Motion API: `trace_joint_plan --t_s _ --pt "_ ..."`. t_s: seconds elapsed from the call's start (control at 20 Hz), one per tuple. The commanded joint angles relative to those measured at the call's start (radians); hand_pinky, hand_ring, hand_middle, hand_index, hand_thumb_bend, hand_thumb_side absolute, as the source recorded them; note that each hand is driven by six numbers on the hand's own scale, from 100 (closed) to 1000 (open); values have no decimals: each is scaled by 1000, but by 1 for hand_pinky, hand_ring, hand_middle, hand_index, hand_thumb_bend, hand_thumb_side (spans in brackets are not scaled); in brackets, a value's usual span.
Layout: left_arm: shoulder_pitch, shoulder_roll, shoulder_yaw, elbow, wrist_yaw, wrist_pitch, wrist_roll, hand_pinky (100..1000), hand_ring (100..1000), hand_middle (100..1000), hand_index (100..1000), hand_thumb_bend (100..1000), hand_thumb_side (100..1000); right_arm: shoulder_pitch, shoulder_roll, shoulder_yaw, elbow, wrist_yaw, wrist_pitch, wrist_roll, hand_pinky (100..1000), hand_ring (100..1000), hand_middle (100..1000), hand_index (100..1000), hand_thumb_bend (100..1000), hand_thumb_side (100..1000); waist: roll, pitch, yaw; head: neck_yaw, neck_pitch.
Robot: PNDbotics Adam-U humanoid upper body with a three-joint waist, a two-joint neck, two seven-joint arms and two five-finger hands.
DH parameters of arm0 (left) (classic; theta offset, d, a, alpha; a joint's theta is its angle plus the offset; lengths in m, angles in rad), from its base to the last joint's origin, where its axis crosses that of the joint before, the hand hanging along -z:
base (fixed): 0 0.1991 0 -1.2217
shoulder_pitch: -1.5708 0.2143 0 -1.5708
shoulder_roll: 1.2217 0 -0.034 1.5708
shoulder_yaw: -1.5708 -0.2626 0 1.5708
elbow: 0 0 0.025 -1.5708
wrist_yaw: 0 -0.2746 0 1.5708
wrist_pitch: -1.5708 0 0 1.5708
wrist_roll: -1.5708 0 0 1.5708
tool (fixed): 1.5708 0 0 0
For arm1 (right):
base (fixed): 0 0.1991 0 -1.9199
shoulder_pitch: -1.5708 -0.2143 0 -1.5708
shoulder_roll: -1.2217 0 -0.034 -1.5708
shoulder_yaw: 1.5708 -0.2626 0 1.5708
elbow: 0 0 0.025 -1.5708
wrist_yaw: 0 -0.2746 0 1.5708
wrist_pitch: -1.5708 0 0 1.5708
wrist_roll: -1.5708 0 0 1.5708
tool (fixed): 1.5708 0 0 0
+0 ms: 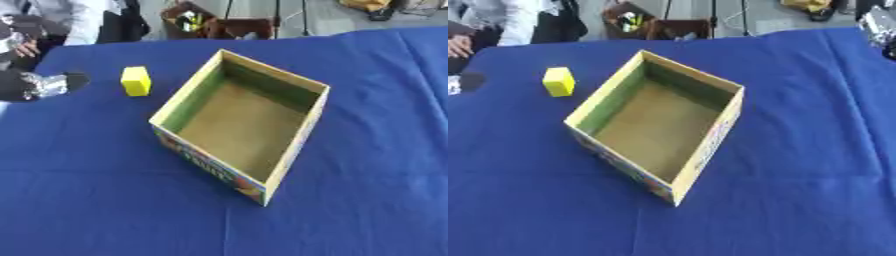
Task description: Pick up objects on the table and place them in the box.
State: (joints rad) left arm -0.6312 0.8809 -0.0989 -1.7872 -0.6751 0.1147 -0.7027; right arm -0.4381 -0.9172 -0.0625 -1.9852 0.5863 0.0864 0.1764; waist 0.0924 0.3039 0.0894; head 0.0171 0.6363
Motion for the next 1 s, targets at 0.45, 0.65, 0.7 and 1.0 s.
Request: trace_joint_plan --t_s 0.45,0.65,0.7,1.0 --pt "-188 -22 -65 226 -82 -88 -78 824 887 984 1000 547 909 9 -8 -22 -15 -22 0 -32 762 871 895 925 100 937 9 2 -26 13 -26" --pt "-241 -62 -82 318 -93 -124 -70 806 864 984 1000 526 864 7 -6 -23 -15 -24 3 -41 759 868 890 918 100 928 14 14 -41 19 -35" --pt "-254 -71 -86 341 -89 -133 -72 806 861 978 1000 523 859 6 -6 -23 -15 -25 3 -43 759 868 889 917 100 926 15 18 -44 21 -38" --pt "-322 -116 -97 445 -115 -188 -75 814 861 979 1000 513 831 -5 -5 -19 -15 -30 6 -53 754 863 883 907 100 912 21 35 -65 35 -50"
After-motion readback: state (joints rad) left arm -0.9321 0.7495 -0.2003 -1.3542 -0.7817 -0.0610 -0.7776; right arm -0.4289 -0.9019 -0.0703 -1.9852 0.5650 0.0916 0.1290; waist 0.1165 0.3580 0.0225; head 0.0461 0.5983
